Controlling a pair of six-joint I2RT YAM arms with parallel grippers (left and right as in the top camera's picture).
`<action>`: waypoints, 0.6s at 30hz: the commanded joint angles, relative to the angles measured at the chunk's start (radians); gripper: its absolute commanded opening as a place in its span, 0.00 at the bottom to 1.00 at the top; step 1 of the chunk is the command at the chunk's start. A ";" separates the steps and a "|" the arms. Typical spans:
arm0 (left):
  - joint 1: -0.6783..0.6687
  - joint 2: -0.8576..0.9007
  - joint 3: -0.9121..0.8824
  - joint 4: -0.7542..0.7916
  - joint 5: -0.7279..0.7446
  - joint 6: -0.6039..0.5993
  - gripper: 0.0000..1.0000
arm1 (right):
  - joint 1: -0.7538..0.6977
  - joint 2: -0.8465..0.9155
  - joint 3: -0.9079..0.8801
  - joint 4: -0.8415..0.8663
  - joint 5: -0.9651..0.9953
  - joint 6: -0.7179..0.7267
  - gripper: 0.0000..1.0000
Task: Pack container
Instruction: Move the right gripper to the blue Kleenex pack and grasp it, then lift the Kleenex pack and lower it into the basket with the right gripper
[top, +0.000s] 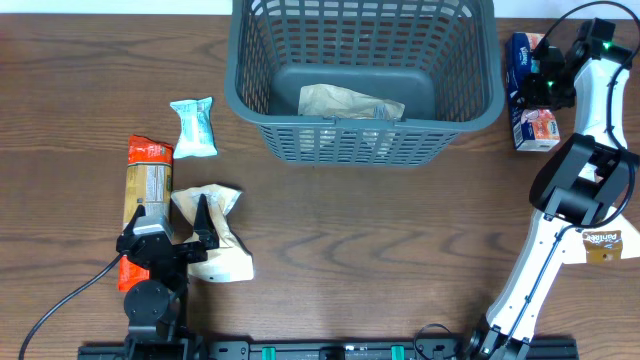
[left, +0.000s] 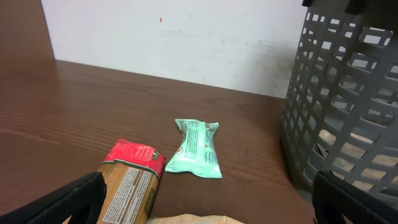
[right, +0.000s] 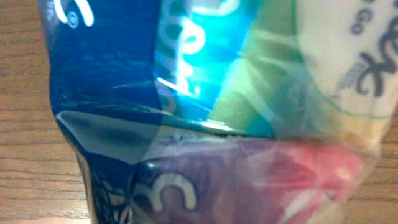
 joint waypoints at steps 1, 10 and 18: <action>-0.005 -0.008 -0.018 -0.002 -0.008 -0.010 0.99 | 0.013 -0.059 -0.001 -0.001 -0.023 0.024 0.01; -0.005 -0.008 -0.018 -0.003 -0.008 -0.010 0.99 | 0.013 -0.095 -0.001 0.002 -0.023 0.024 0.01; -0.005 -0.008 -0.018 -0.003 -0.008 -0.010 0.99 | 0.013 -0.166 -0.001 0.006 -0.023 0.024 0.01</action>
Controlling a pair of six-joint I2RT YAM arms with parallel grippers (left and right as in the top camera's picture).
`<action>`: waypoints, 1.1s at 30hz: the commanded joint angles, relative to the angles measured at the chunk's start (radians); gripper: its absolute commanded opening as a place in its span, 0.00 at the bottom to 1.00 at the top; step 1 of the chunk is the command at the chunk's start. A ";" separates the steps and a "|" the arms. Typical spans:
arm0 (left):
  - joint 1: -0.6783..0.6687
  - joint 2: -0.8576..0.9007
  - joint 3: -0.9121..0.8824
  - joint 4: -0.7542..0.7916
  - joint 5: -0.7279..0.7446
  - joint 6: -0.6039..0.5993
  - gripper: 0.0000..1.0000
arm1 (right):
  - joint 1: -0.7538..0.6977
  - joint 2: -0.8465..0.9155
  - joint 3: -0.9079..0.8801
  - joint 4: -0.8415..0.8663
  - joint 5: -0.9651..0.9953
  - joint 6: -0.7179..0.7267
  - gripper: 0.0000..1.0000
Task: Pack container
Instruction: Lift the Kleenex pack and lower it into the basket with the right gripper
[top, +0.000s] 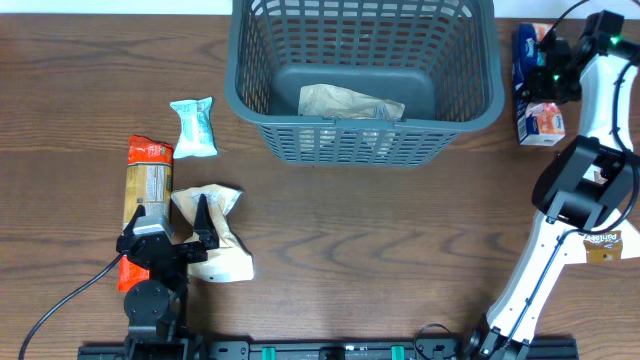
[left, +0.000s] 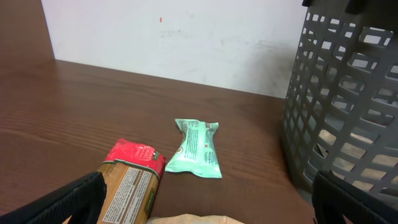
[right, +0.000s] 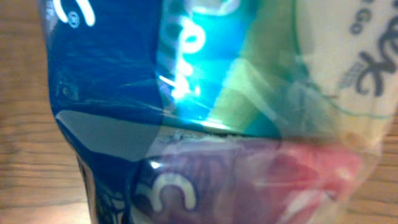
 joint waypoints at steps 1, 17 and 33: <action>-0.005 -0.008 -0.018 -0.003 -0.008 -0.010 0.99 | 0.013 -0.111 0.005 0.009 -0.020 0.010 0.01; -0.005 -0.008 -0.018 -0.003 -0.008 -0.010 0.99 | 0.043 -0.430 0.005 0.034 -0.021 0.009 0.01; -0.005 -0.008 -0.018 -0.003 -0.007 -0.010 0.99 | 0.310 -0.676 0.005 -0.027 -0.021 -0.280 0.01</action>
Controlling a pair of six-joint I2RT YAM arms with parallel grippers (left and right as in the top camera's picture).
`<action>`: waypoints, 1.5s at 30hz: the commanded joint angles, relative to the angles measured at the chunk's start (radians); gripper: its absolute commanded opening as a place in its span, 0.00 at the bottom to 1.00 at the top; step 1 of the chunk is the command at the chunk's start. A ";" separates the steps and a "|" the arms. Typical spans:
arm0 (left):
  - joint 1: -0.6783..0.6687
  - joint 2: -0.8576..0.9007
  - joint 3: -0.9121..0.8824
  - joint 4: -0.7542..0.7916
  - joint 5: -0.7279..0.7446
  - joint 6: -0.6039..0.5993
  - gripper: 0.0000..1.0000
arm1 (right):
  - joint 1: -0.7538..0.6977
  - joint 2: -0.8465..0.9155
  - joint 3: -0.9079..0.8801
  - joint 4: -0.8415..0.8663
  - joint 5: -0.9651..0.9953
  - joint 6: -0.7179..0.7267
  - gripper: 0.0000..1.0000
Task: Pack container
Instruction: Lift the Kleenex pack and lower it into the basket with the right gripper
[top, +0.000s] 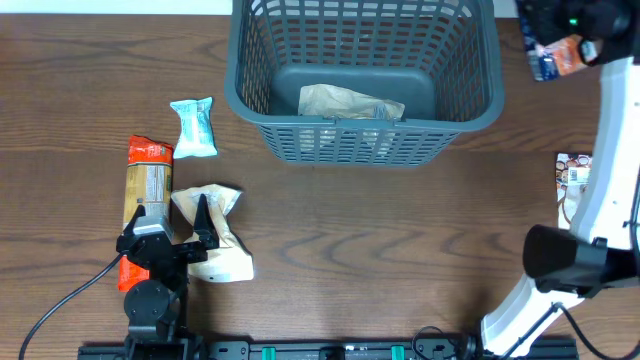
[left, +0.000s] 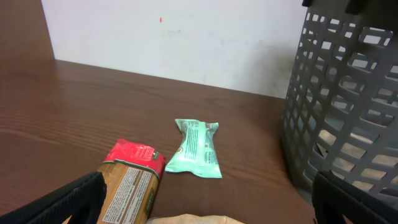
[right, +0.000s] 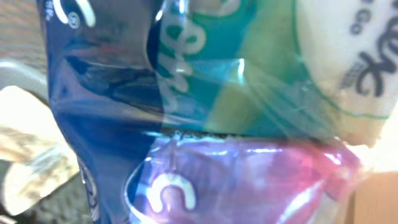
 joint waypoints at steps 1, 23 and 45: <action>-0.005 -0.008 -0.018 -0.003 -0.008 -0.010 0.99 | 0.062 -0.070 0.009 0.004 -0.016 -0.083 0.01; -0.005 -0.008 -0.018 -0.003 -0.008 -0.010 0.99 | 0.353 -0.054 0.007 -0.105 -0.087 -0.404 0.01; -0.005 -0.008 -0.018 -0.003 -0.008 -0.010 0.99 | 0.354 0.220 0.006 -0.136 -0.086 -0.403 0.12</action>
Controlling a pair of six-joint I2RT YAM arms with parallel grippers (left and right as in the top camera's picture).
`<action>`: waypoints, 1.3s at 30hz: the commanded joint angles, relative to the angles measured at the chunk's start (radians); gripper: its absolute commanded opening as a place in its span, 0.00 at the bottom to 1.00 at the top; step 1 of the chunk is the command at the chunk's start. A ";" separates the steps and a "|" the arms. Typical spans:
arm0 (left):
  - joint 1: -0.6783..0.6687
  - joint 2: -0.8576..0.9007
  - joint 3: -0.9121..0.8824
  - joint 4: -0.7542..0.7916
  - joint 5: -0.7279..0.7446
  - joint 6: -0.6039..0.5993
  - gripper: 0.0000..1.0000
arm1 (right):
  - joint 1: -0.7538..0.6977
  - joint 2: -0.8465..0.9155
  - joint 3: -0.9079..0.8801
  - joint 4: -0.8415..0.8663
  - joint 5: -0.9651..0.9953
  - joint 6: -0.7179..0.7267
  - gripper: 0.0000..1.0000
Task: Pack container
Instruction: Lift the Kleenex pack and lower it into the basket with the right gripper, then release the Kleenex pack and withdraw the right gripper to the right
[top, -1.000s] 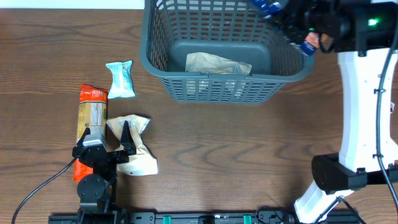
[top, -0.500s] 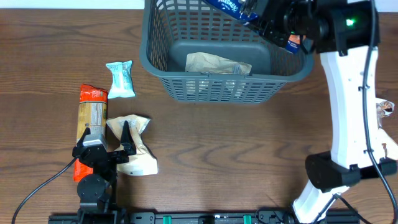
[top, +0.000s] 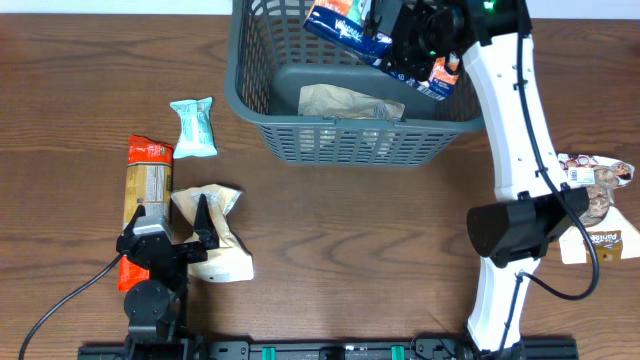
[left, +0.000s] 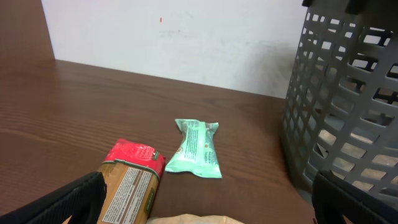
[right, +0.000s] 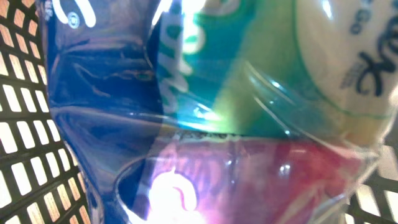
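The grey mesh basket (top: 290, 130) stands at the back middle with a crumpled tan bag (top: 345, 102) inside. My right gripper (top: 415, 40) is shut on the blue multi-coloured packet (top: 345, 25), held over the basket's inside; the packet (right: 199, 112) fills the right wrist view and hides the fingers. Left of the basket lie a mint wrapper (top: 193, 127), a red-and-tan packet (top: 148, 185) and a cream bag (top: 215, 240). My left gripper (top: 175, 240) rests open over the cream bag, holding nothing. The left wrist view shows the mint wrapper (left: 198, 148) and basket wall (left: 339, 106).
At the right edge lie a small printed packet (top: 592, 180) and a tan-and-white packet (top: 600, 242). The right arm's base link (top: 520, 230) stands right of the basket. A white wall (left: 168, 37) backs the table.
My right gripper has moved left with the blue packet, from beyond the basket's right rim at the back right corner to over the inside of the basket. The left arm has not moved.
My right gripper was shut on the blue packet where it lay on the table right of the basket. Then the packet was slightly further back, then raised at the back right corner, and now it is over the basket. The left gripper stayed open over the cream bag.
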 joint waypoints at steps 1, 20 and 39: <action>-0.005 -0.008 -0.018 -0.003 -0.008 -0.010 0.99 | 0.008 0.005 0.009 0.003 -0.020 -0.007 0.21; -0.005 -0.008 -0.018 -0.003 -0.008 -0.010 0.99 | 0.008 0.008 0.009 0.000 -0.019 -0.007 0.68; -0.005 -0.008 -0.018 -0.003 -0.008 -0.010 0.99 | -0.016 -0.102 0.011 0.161 0.129 0.140 0.27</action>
